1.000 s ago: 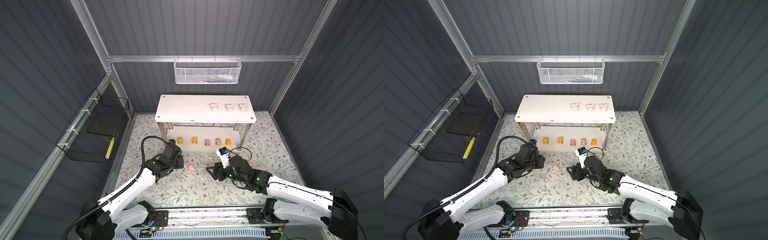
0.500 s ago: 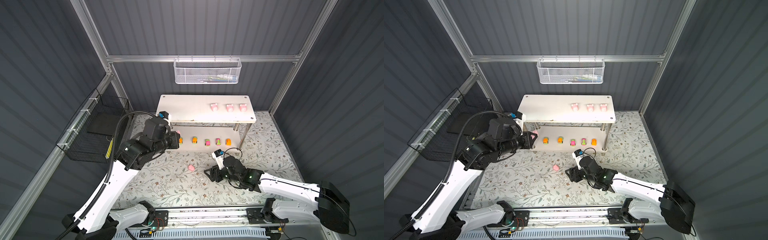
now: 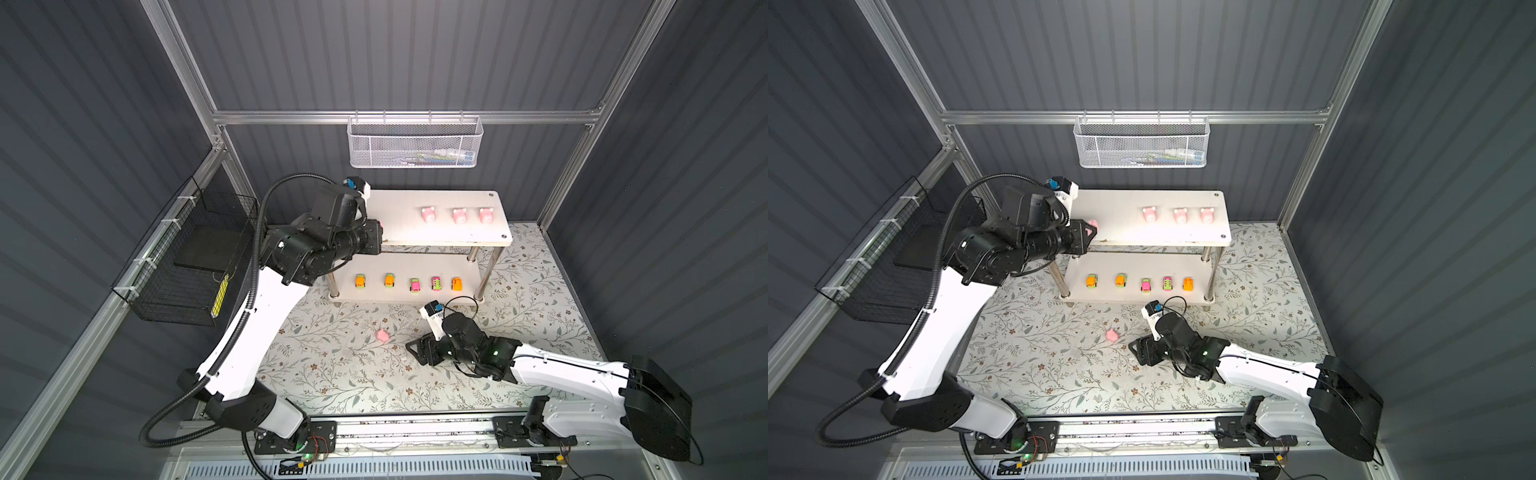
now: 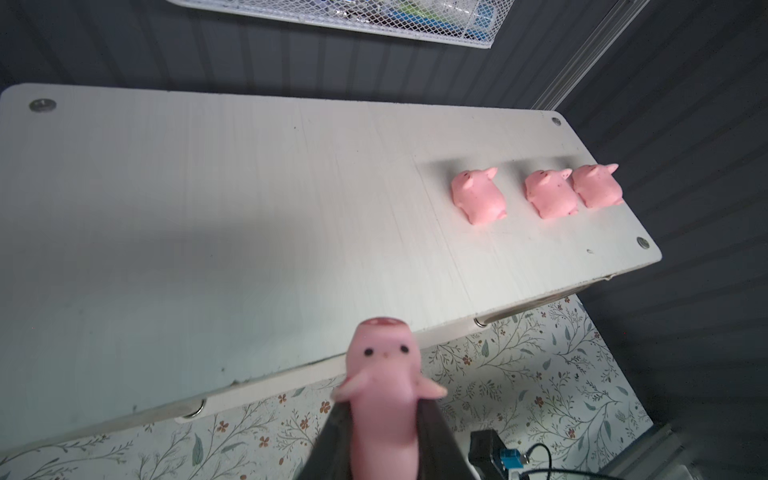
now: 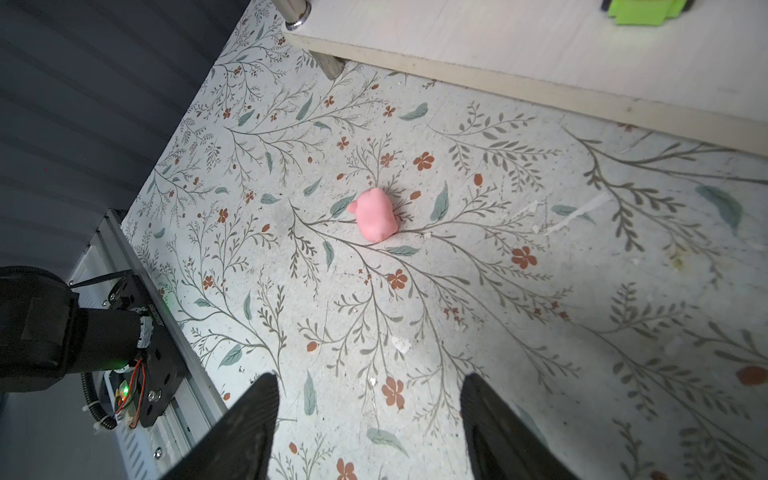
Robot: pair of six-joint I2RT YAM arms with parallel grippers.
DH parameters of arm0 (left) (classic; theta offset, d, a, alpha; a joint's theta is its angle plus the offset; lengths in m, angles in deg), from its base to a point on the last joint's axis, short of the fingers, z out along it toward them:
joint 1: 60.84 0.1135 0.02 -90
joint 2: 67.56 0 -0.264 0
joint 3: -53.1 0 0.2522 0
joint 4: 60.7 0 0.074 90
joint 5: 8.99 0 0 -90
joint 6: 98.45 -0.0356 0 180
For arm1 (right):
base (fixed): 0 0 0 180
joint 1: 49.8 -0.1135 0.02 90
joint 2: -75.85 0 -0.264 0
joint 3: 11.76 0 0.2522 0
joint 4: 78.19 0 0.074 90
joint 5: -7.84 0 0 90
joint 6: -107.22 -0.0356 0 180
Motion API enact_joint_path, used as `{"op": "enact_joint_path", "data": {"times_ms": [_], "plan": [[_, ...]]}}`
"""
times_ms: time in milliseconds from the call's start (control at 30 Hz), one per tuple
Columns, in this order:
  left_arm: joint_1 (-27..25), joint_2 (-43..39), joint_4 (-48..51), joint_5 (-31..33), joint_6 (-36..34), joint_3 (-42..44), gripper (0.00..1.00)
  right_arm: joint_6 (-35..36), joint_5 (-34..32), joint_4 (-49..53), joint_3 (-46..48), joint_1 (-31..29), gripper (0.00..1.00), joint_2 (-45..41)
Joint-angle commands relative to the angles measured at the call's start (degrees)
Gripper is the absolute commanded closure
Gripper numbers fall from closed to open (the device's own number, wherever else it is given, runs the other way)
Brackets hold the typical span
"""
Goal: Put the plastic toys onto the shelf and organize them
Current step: 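Lift the pink pig with the left gripper up over the top shelf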
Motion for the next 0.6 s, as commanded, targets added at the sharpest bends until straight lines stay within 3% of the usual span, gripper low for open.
{"op": "enact_joint_path", "data": {"times_ms": [0, 267, 567], "plan": [[-0.2, 4.2, -0.7, 1.1, -2.2, -4.5, 0.76, 0.6, 0.1, 0.2, 0.1, -0.2, 0.29, 0.3], [-0.2, 13.2, -1.2, 2.4, -3.1, -12.9, 0.75, 0.0, 0.5, -0.8, 0.4, -0.2, 0.29, 1.8], [-0.2, 17.2, -2.7, 3.7, -3.2, -14.1, 0.75, 0.3, 0.8, -0.7, 0.1, -0.2, 0.29, 2.7]]}}
